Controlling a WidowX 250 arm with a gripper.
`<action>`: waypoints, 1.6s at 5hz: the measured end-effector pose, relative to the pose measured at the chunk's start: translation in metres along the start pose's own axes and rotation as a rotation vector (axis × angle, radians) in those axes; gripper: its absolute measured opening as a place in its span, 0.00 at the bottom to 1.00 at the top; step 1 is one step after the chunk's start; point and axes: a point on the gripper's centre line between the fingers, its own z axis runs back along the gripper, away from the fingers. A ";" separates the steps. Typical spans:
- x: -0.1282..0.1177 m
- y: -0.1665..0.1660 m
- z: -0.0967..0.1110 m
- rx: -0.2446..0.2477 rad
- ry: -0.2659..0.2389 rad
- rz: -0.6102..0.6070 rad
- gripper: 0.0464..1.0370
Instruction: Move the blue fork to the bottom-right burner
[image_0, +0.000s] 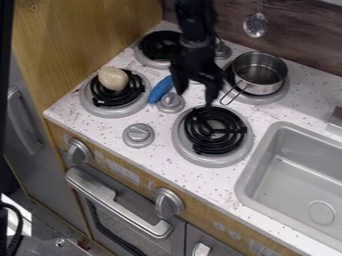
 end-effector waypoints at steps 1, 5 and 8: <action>0.014 0.029 0.009 0.036 -0.042 0.025 0.96; 0.033 0.075 -0.042 0.076 -0.004 0.114 0.96; 0.040 0.075 -0.060 0.042 0.020 0.104 0.66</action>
